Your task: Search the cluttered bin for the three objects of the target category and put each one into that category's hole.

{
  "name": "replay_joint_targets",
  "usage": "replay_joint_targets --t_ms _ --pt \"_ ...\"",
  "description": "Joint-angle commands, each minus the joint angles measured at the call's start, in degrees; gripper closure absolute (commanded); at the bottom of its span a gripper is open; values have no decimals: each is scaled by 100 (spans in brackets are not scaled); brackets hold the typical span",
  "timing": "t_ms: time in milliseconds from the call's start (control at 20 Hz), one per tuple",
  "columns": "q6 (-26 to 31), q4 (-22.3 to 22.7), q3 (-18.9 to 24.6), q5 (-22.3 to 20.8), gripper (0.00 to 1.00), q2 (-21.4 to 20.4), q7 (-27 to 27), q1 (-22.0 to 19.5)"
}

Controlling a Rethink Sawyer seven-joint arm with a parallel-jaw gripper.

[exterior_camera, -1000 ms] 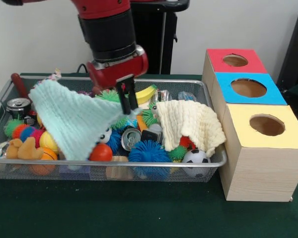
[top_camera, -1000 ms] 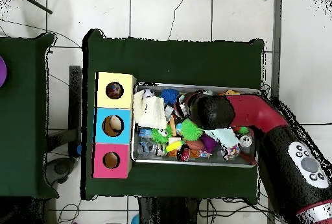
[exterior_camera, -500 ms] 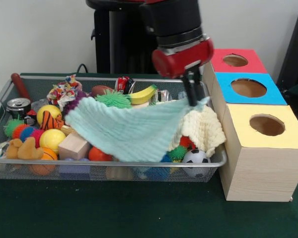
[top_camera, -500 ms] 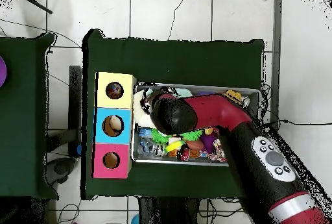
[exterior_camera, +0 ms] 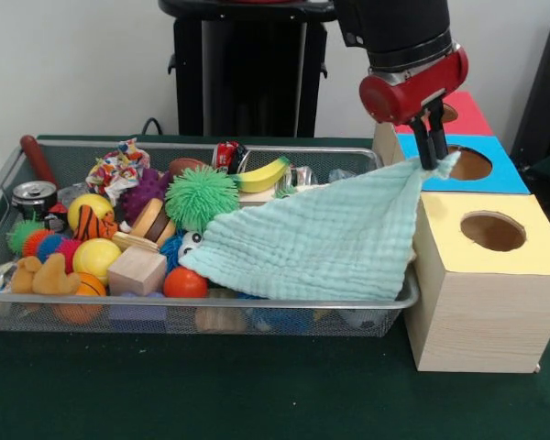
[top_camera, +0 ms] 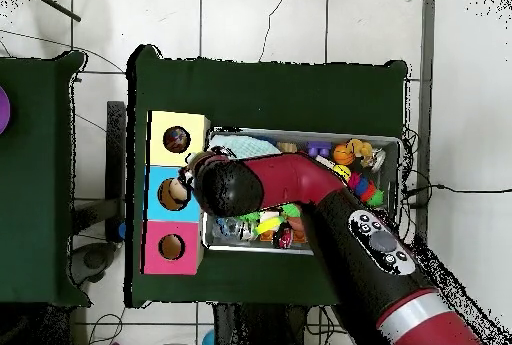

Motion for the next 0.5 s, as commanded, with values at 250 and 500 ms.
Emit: replay_joint_targets --t_ms 250,500 --pt "7 173 -596 56 100 172 991 170" --pt "450 38 -852 -92 0 102 711 326"
